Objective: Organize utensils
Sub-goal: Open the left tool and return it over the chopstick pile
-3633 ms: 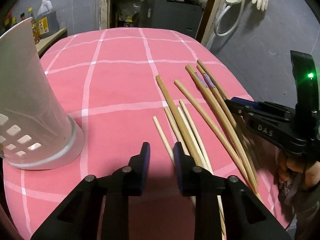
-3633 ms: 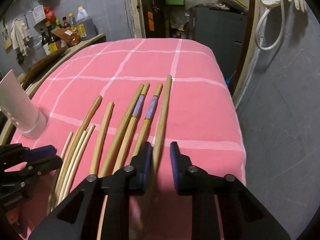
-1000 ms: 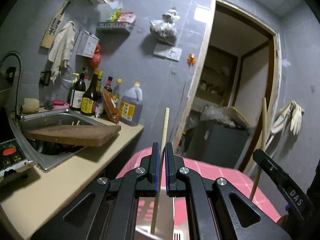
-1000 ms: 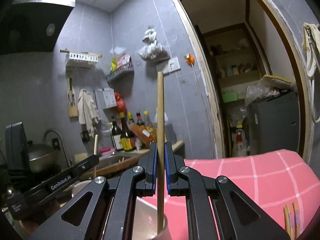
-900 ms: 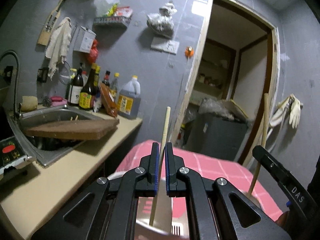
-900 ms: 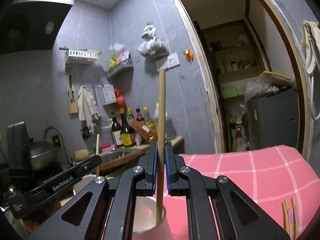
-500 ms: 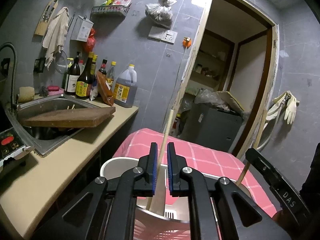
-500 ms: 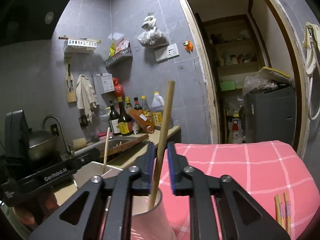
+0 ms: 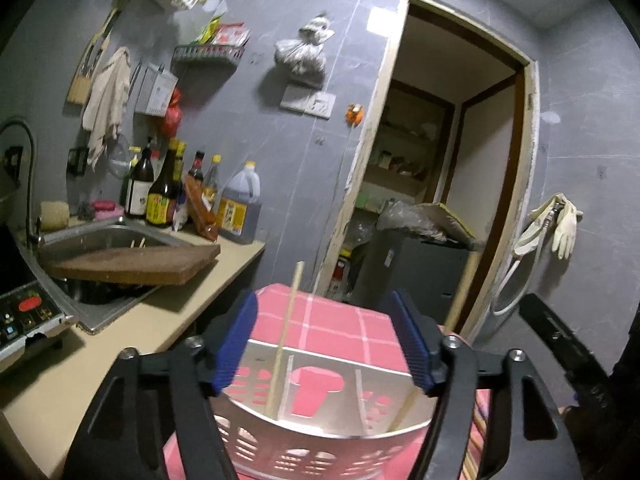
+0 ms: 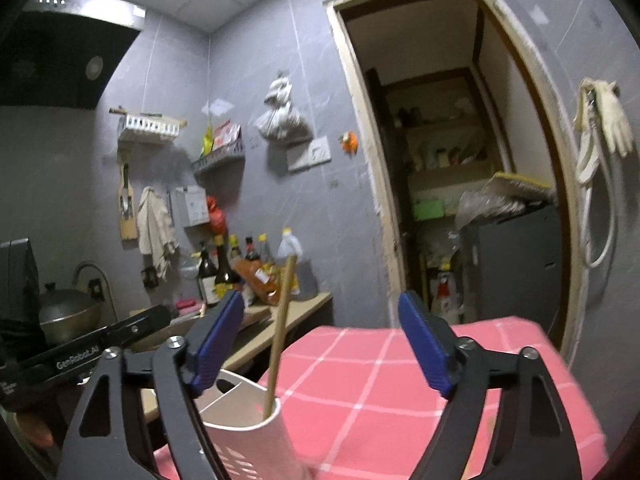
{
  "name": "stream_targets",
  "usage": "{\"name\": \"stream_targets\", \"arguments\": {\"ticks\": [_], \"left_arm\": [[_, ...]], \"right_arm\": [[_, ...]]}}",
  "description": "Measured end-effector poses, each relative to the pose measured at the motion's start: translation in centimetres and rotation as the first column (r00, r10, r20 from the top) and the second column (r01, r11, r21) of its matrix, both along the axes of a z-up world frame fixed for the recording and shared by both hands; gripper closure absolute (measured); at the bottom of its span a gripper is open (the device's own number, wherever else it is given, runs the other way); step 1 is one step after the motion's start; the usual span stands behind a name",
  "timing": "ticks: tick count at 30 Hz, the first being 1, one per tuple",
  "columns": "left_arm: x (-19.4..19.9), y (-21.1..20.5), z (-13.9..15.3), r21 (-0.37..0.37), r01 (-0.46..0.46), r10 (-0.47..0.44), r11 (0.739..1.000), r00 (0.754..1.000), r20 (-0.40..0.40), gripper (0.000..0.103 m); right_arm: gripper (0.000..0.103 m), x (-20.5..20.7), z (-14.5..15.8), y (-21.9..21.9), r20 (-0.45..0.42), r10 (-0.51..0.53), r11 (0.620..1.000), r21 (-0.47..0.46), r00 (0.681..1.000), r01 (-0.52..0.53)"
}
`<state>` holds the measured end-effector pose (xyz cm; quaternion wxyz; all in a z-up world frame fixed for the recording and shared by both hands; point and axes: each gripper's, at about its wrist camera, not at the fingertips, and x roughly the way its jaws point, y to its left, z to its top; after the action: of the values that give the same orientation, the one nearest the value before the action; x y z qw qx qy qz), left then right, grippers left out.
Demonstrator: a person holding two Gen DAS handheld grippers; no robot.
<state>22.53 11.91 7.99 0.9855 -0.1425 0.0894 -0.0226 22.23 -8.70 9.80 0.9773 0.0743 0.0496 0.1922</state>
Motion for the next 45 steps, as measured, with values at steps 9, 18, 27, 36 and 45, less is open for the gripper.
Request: {"name": "stream_targets", "arguments": {"ticks": [9,18,27,36,45], "left_arm": [[-2.0,-4.2,1.0,0.054,0.079,-0.081,0.995,0.996,0.032,0.011],[-2.5,-8.9,-0.3,0.063,0.197,-0.196,0.978,0.980,-0.021,0.006],[-1.0,-13.7,-4.1,0.108,0.278,-0.257,0.954,0.950,-0.174,0.006],[2.2,-16.1,-8.6,0.117,0.336,-0.262,0.935,0.873,-0.411,0.007],[4.4,-18.1,-11.5,0.121,0.419,-0.286,0.900,0.776,-0.562,0.023]], "right_arm": [[0.000,-5.1,2.5,-5.6,0.042,-0.076,0.997,-0.028,0.996,0.077],[0.000,-7.4,1.6,-9.6,-0.009,-0.178,0.976,-0.129,0.984,0.175],[0.000,-6.7,-2.5,-12.3,-0.119,-0.235,0.959,-0.189,0.965,0.211],[0.000,-4.0,-6.1,-14.2,-0.321,-0.261,0.957,-0.210,0.911,0.200],[0.023,-0.6,-9.3,-14.4,-0.519,-0.231,0.965,-0.233,0.823,0.123]]}}
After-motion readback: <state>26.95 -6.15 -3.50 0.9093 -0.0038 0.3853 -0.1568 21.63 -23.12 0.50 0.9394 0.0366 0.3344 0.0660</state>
